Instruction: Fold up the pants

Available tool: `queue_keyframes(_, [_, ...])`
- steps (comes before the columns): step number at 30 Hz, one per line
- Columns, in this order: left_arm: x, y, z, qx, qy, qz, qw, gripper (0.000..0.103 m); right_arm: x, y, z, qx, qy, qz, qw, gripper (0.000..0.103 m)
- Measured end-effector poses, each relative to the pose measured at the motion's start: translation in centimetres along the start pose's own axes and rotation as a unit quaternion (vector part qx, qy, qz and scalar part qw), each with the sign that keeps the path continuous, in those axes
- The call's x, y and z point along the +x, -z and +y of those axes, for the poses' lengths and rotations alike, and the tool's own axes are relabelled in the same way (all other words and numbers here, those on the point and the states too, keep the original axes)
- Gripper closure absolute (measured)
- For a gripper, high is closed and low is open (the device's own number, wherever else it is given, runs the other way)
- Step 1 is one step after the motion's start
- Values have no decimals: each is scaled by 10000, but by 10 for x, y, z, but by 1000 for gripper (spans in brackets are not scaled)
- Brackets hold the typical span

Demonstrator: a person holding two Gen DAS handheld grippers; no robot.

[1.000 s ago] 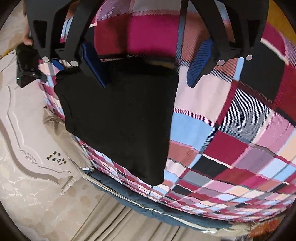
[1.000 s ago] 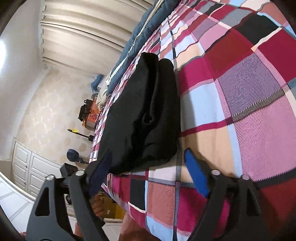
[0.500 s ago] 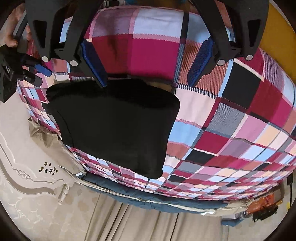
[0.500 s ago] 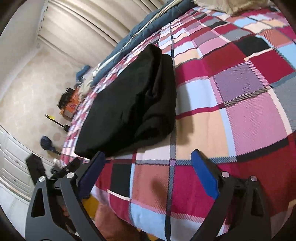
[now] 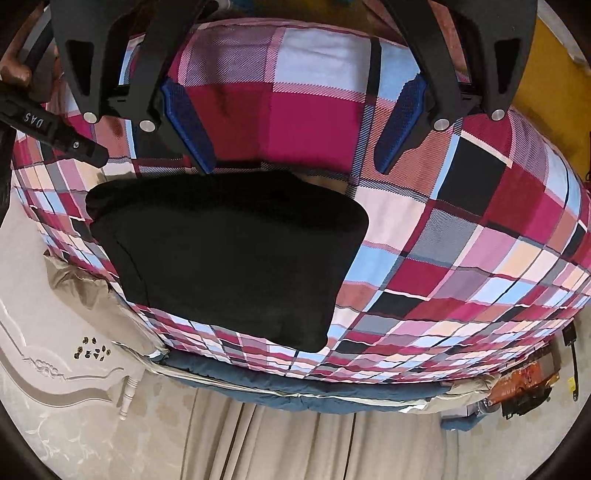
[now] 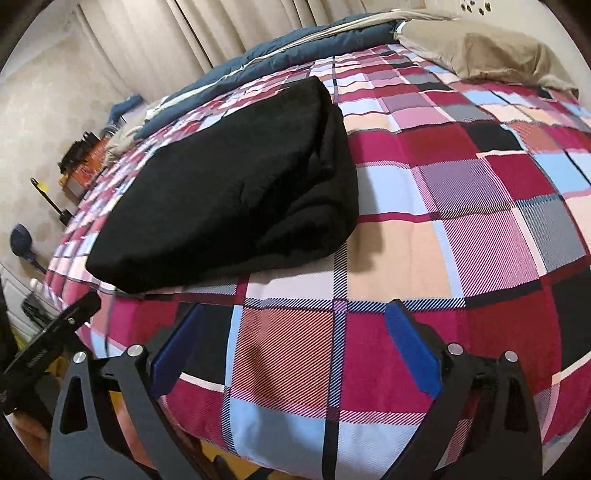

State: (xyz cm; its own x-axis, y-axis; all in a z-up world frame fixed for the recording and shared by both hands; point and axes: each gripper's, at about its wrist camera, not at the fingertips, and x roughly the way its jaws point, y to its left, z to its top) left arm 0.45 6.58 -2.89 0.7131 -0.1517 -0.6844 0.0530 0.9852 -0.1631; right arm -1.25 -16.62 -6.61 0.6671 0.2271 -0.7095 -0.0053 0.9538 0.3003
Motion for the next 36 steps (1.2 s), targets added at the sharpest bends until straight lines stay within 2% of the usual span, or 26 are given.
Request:
queue_keyframes(11, [2,1,-7,153,-143,-20,9998,17,3,2,8,-183,251,-12,9995,5])
queue_keyframes(18, [7,1,-1,39,-333,99,9994,17,1,3,10,-201,286,-20,9994,5])
queue_keyframes(23, [4,1,0,53,-415,14,9991,17,-3,4,12,-251,327,-58,9991,5])
queue_keyframes(36, [-2,2,-1,2,-398,-25,9992,17,-5,6,14,-243,320,-43,9992,5])
